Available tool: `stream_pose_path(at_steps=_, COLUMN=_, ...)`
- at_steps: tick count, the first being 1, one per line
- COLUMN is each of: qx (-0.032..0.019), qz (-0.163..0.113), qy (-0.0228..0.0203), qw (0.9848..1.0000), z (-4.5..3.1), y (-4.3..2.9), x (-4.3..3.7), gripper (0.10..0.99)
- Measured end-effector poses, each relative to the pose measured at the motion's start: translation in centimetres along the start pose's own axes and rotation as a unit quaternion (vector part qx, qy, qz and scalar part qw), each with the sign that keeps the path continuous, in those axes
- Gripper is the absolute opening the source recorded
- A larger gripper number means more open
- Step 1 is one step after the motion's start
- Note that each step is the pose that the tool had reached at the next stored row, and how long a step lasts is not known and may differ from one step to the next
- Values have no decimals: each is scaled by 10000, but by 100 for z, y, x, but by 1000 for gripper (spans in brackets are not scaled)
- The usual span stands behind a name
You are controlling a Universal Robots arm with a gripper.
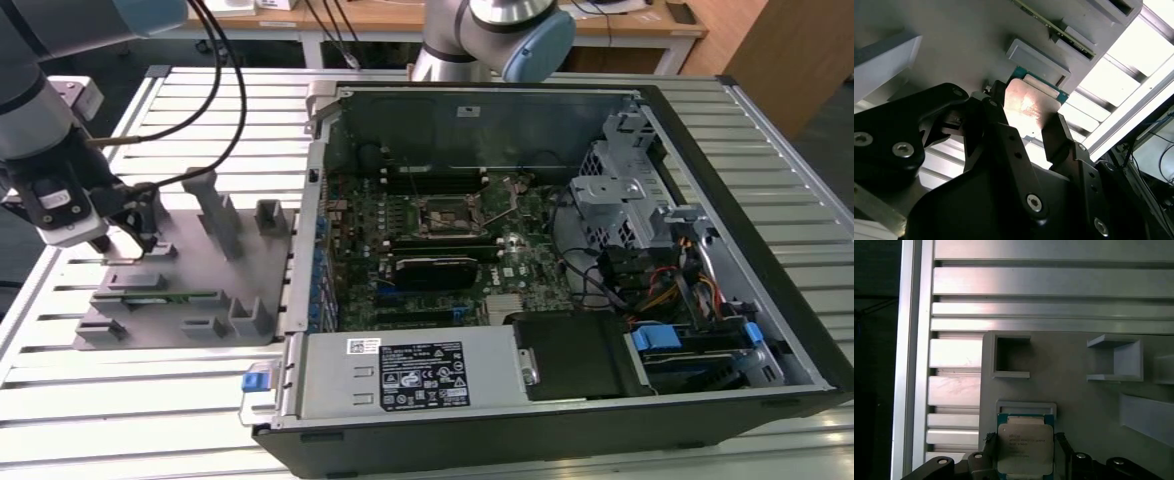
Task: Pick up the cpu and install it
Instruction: 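Pick up the cpu and move it towards the insertion slot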
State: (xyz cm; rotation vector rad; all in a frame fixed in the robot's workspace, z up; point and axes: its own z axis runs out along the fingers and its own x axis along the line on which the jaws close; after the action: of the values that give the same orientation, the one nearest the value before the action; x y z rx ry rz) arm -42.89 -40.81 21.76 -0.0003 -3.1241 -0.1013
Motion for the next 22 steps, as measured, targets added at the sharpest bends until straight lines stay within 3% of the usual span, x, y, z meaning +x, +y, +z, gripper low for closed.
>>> stream_pose_path(at_steps=22, qx=-1, qz=0, qy=-1, qw=10000, z=-58, y=4, x=1, gripper=541)
